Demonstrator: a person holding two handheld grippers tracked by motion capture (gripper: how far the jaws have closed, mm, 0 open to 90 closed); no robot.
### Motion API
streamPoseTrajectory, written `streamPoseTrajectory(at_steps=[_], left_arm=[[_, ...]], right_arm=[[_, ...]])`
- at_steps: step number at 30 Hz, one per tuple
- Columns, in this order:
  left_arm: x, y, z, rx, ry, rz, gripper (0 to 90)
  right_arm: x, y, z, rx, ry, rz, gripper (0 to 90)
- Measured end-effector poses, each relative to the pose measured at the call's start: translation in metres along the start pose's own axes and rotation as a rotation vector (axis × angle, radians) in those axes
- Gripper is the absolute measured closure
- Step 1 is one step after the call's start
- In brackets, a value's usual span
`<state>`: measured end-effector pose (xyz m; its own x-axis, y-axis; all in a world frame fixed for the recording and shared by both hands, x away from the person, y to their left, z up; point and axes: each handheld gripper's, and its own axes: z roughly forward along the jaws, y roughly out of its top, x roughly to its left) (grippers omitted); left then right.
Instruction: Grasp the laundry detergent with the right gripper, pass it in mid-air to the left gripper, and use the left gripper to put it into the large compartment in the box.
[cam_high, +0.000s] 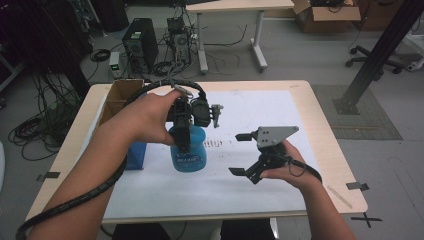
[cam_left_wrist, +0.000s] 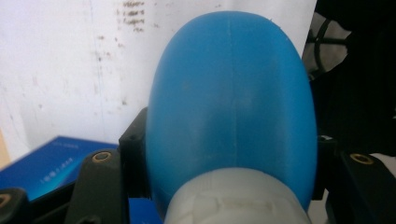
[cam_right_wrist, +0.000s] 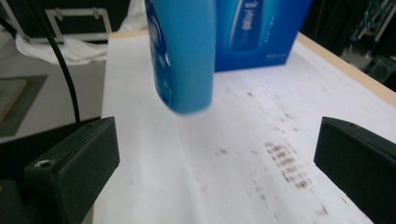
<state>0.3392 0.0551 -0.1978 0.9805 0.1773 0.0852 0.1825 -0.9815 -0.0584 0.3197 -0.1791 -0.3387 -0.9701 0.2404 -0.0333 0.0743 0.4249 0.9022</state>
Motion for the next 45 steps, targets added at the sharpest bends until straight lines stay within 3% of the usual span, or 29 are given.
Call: streamPoseTrajectory(at_steps=[4,9,15,22,27,31,40,45], left_arm=[[0.007,-0.006,-0.008,0.001,0.008,-0.081,38.4],[0.019,-0.015,-0.023,-0.001,-0.002,-0.256,38.5],[0.029,-0.028,-0.041,-0.024,0.006,-0.390,38.5],[0.045,-0.048,-0.061,-0.067,-0.020,-0.567,38.4],[0.058,-0.065,-0.076,-0.095,-0.013,-0.722,38.4],[0.070,-0.078,-0.084,-0.100,-0.023,-0.813,38.4],[0.086,-0.098,-0.092,-0.097,-0.003,-0.954,38.5],[0.096,-0.113,-0.096,-0.087,-0.003,-1.011,38.4]], right_arm=[[-0.004,-0.001,-0.010,0.079,-0.012,-0.003,0.0],[-0.009,-0.003,-0.017,0.147,-0.017,-0.003,0.5],[-0.014,-0.005,-0.024,0.189,-0.032,0.002,0.6],[-0.020,0.001,-0.026,0.263,-0.018,-0.009,1.1],[-0.025,0.006,-0.028,0.307,-0.005,-0.016,1.2],[-0.030,0.010,-0.028,0.357,-0.002,-0.021,1.6],[-0.047,0.022,-0.030,0.524,0.037,-0.047,2.3],[-0.056,0.032,-0.032,0.607,0.053,-0.052,2.4]])
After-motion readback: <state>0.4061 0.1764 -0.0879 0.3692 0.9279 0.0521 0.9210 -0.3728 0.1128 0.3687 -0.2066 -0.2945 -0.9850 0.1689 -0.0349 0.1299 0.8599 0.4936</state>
